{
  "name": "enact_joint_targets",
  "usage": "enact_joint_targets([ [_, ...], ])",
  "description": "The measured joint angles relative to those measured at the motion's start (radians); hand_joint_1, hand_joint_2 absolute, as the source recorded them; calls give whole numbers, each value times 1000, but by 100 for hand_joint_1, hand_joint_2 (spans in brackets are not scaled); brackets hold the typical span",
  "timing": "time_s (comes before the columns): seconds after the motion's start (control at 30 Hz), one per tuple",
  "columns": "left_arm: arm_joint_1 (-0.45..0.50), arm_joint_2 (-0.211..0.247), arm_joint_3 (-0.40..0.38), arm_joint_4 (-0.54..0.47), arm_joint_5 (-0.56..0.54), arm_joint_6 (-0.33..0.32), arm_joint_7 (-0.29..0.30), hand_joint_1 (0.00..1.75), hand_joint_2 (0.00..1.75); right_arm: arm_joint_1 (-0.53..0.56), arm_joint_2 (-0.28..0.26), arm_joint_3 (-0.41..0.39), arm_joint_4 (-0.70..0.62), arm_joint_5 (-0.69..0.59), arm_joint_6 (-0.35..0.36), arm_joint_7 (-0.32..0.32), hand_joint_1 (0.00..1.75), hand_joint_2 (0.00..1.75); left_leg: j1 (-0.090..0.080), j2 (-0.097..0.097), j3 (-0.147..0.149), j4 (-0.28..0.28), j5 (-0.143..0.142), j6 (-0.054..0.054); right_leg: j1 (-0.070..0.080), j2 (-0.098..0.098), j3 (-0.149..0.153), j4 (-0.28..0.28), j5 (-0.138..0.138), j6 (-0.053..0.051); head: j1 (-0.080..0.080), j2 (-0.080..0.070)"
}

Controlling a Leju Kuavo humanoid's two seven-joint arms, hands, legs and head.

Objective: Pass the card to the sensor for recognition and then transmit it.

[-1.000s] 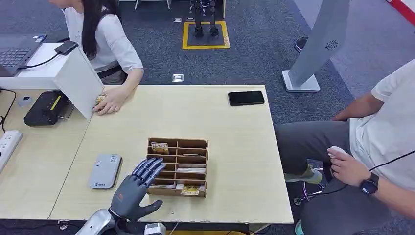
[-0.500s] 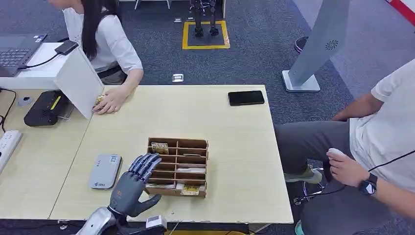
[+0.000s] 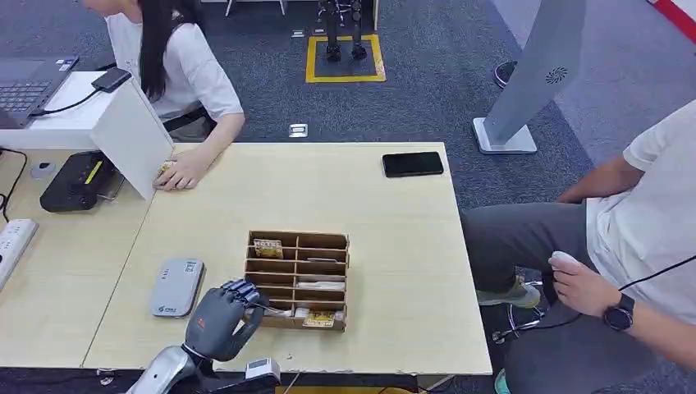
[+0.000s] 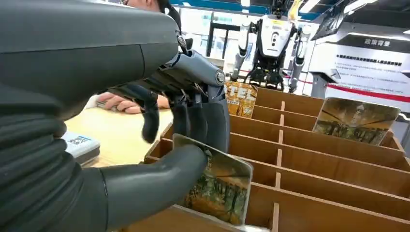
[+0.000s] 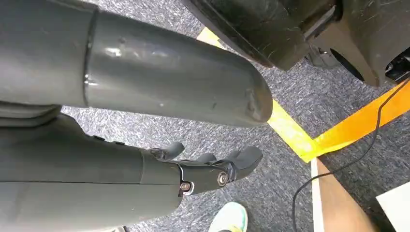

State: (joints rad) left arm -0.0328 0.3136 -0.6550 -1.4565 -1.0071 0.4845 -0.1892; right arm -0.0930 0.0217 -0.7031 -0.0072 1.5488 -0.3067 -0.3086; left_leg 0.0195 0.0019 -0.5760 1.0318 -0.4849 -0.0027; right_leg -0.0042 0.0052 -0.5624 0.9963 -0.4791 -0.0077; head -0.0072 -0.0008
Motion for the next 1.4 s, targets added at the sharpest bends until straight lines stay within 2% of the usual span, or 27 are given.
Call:
enact_joint_targets([
  [0.53, 0, 0, 5, 0, 42, -8, -12, 175, 175, -1, 0, 0, 0, 0, -9, -6, 0, 0, 0, 0, 0, 0, 0, 0, 0, 0, 0, 0, 0, 0, 0, 0],
  [0.77, 2, -7, 33, -6, 143, -20, -44, 175, 175, -1, 0, 0, 0, 0, -14, -7, 0, 0, 0, 0, 0, 0, 0, 0, 0, 0, 0, 0, 0, 0, 0, 0],
  [0.9, -9, -8, 68, -71, 197, -32, -48, 175, 175, 1, 0, -2, 0, 0, -18, -7, 0, 0, 0, 0, 0, 0, 0, 0, 0, 0, 0, 0, 0, 0, 0, 0],
  [1.03, -38, -3, 117, -154, 259, -71, -55, 175, 175, 2, 0, -5, 0, 0, -18, -7, 0, 0, 0, 0, 0, 0, 1, 0, 0, 0, 0, 0, 0, 0, 0, 0],
  [1.2, -106, 22, 174, -280, 360, -166, -72, 175, 175, 3, 0, -10, 0, 0, -19, -7, 0, 0, 0, -1, 0, 0, 1, 0, 0, 0, 0, 1, 0, 0, 0, 0],
  [1.4, -144, 43, 218, -353, 379, -192, -72, 175, 175, 8, 0, -22, 0, 0, -19, -7, 0, 0, 0, -1, 0, 0, 1, 0, 0, 0, 0, 1, 0, 0, 0, 0],
])
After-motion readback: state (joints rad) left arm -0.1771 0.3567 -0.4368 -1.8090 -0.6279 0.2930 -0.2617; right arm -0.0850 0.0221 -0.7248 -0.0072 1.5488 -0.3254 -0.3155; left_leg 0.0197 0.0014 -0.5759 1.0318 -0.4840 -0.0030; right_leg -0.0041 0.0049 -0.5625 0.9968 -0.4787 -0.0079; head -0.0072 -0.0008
